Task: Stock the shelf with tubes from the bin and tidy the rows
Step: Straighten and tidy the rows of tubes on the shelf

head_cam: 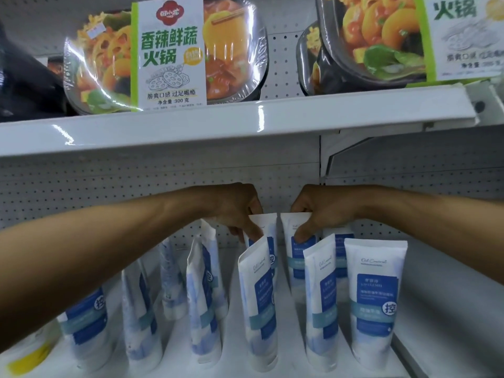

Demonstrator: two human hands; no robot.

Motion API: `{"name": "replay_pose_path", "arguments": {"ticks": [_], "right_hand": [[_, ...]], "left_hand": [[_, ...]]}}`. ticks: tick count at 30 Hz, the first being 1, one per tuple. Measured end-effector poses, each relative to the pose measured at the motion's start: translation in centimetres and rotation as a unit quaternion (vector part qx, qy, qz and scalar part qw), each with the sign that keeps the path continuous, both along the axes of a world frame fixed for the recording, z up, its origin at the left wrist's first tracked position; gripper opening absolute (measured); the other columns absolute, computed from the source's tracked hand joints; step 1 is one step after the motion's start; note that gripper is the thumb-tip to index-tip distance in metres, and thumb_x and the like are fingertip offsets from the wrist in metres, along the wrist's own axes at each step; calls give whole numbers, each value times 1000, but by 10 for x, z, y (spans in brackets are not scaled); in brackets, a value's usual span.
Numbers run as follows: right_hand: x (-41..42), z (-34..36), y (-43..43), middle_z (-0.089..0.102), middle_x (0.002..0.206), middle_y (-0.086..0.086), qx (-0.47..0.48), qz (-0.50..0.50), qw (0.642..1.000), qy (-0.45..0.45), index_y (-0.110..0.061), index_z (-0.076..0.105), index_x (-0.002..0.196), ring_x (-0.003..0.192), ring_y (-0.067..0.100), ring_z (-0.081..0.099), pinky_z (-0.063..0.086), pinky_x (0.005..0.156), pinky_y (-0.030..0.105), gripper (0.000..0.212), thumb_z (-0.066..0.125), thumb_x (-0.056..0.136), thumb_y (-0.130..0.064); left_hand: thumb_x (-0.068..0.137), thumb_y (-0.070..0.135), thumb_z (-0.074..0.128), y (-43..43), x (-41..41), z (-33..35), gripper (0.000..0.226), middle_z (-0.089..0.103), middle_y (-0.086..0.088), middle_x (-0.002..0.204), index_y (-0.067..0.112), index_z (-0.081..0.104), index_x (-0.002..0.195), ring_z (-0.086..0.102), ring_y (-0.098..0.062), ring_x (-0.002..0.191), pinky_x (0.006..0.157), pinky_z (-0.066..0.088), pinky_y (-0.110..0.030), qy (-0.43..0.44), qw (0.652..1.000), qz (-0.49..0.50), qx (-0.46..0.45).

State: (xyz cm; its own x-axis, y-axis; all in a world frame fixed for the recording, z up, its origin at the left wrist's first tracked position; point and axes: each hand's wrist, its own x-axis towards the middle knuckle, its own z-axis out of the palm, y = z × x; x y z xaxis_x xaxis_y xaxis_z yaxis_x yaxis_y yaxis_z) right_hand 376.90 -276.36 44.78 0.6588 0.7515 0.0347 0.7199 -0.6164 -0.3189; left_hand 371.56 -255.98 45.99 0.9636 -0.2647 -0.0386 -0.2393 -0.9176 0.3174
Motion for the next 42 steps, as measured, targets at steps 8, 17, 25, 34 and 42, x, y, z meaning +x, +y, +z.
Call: {"name": "replay_pose_path", "arguments": {"ticks": [8, 17, 25, 34, 42], "right_hand": [[1, -2, 1, 72, 90, -12, 3, 1, 1000, 3, -26, 70, 86, 80, 5, 68, 51, 69, 15, 14, 75, 79, -36], [1, -2, 0, 72, 90, -12, -5, 6, 1000, 7, -30, 68, 85, 82, 6, 68, 53, 72, 18, 11, 75, 79, -37], [-4, 8, 4, 72, 96, -10, -3, 16, 1000, -8, -20, 70, 102, 86, 4, 67, 55, 81, 22, 31, 78, 76, -34], [-11, 22, 30, 70, 107, -13, -20, 57, 998, -8, -22, 65, 114, 95, 2, 66, 54, 83, 18, 41, 75, 78, -39], [-7, 7, 58, 69, 83, -12, -71, 55, 996, -18, -17, 70, 95, 65, -3, 64, 51, 60, 10, 23, 74, 81, -35]], "left_hand": [[79, 22, 78, -4, 2, -1, 27, 75, 0, 98, 9, 73, 103, 73, -14, 84, 76, 60, -26, 0, 1000, -3, -10], [82, 22, 75, -5, -1, 0, 27, 74, -5, 104, 9, 71, 106, 72, -18, 91, 79, 59, -26, 23, 1000, -3, -4], [83, 33, 74, -2, -8, 8, 34, 73, 4, 107, 17, 70, 112, 69, -11, 97, 90, 56, -31, -2, 999, -11, 43], [71, 28, 84, 57, -49, 40, 47, 69, 15, 116, 34, 66, 114, 61, 6, 110, 105, 41, -23, 36, 999, -9, 31], [77, 18, 81, 62, -37, 6, 25, 75, 11, 97, 23, 77, 100, 67, -1, 95, 96, 52, -26, 51, 994, -14, 92]]}}
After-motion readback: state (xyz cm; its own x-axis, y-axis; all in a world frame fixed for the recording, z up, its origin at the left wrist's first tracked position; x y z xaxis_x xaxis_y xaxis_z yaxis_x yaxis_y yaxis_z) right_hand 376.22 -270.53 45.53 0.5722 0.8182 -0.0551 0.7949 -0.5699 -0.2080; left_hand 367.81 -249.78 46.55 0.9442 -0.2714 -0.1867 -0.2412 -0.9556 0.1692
